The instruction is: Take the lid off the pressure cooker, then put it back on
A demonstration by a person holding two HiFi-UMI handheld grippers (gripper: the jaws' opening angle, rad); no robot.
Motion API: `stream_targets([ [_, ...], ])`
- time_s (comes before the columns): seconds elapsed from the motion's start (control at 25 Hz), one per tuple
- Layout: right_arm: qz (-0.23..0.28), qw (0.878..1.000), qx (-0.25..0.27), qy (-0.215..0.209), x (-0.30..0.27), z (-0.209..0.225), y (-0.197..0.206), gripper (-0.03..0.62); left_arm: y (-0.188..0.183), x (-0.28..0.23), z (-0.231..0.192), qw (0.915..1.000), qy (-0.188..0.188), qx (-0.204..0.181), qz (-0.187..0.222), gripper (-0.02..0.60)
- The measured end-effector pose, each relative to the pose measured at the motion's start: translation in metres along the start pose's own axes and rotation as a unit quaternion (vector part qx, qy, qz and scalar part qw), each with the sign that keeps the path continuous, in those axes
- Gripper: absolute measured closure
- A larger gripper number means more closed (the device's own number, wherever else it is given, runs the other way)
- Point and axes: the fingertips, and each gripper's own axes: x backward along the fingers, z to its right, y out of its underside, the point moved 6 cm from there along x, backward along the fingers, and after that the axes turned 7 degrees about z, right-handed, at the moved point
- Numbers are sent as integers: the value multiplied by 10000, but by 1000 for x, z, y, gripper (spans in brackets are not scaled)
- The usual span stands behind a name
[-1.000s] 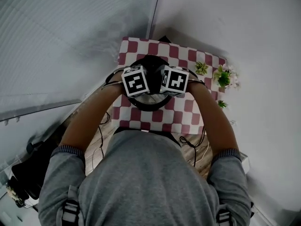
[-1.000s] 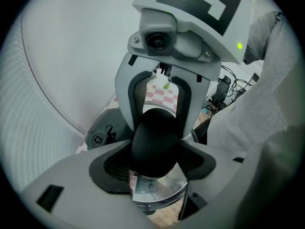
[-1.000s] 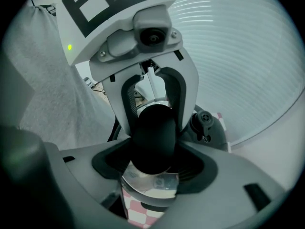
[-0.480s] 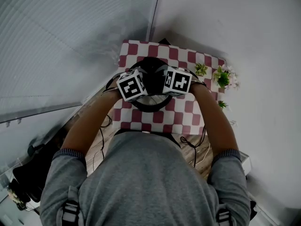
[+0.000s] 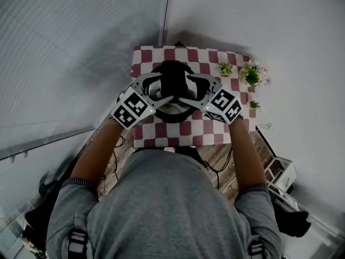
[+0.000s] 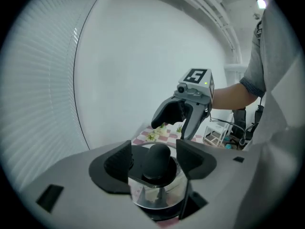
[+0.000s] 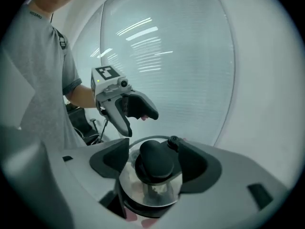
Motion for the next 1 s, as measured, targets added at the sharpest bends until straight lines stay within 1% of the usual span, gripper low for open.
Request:
stream_targets([
  [0.08, 382, 9982, -160, 432, 13, -9, -3, 259, -5, 9, 9, 9996, -33, -23, 297, 265],
  [0.2, 1021, 9897, -347, 941, 34, -25, -6, 286, -10, 21, 25, 9973, -140, 70, 714, 267],
  [0.32, 1574, 9799, -515, 1108, 53, -47, -7, 323, -12, 33, 43, 9935, -303, 189, 1078, 277],
  [0.4, 1800, 9754, -512, 1169, 64, -63, -7, 343, -13, 40, 56, 9906, -406, 230, 1288, 304],
  [0.48, 1940, 9720, -426, 1254, 72, -78, -6, 366, -12, 45, 69, 9881, -520, 258, 1423, 332],
  [0.56, 2045, 9693, -391, 1311, 79, -91, -2, 410, -11, 50, 83, 9860, -651, 285, 1509, 368],
  [0.64, 2161, 9668, -420, 1295, 86, -104, 2, 425, -10, 55, 98, 9833, -794, 260, 1614, 423],
  [0.72, 2259, 9645, -404, 1305, 92, -116, 8, 471, -6, 60, 112, 9808, -986, 258, 1661, 471],
  [0.84, 2346, 9617, -304, 1383, 102, -133, 15, 533, -6, 67, 132, 9734, -1285, 299, 1875, 532],
  [0.92, 2392, 9593, -202, 1485, 109, -143, 19, 579, -6, 73, 145, 9692, -1476, 233, 1956, 555],
  [1.0, 2444, 9573, -166, 1537, 114, -152, 22, 589, -4, 79, 158, 9667, -1616, 148, 1977, 563],
])
